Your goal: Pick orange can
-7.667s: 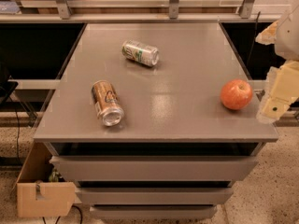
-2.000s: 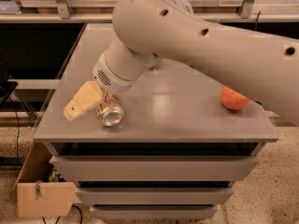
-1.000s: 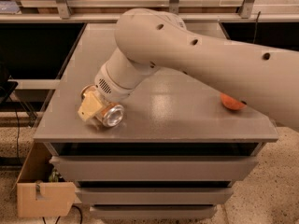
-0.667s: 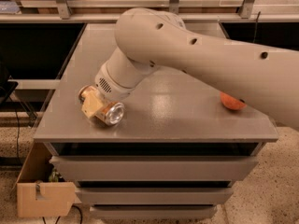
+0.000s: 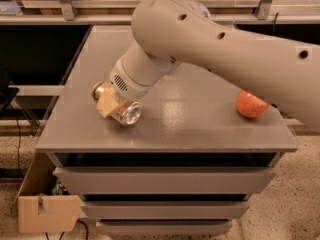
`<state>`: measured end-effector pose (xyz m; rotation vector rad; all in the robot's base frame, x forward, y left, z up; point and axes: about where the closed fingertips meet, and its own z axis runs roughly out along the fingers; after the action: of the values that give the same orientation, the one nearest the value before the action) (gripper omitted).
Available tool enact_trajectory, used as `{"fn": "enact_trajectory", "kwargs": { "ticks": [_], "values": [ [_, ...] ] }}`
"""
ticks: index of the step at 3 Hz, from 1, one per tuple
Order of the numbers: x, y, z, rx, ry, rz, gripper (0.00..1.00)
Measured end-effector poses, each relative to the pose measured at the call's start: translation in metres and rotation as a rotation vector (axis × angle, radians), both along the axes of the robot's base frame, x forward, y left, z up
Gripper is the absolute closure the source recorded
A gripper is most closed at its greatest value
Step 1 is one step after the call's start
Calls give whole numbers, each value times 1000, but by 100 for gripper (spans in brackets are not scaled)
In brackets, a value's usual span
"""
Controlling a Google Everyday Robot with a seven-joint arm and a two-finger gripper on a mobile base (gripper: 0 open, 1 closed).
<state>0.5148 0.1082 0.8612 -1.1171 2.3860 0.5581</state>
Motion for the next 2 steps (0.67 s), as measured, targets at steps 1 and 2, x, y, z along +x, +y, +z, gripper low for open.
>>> {"fn": "enact_trajectory", "kwargs": {
  "ticks": [1,2],
  "values": [
    [2,-13,22,26,-62,11,100],
    [3,-25,53,80,-138,69,100]
  ]
}}
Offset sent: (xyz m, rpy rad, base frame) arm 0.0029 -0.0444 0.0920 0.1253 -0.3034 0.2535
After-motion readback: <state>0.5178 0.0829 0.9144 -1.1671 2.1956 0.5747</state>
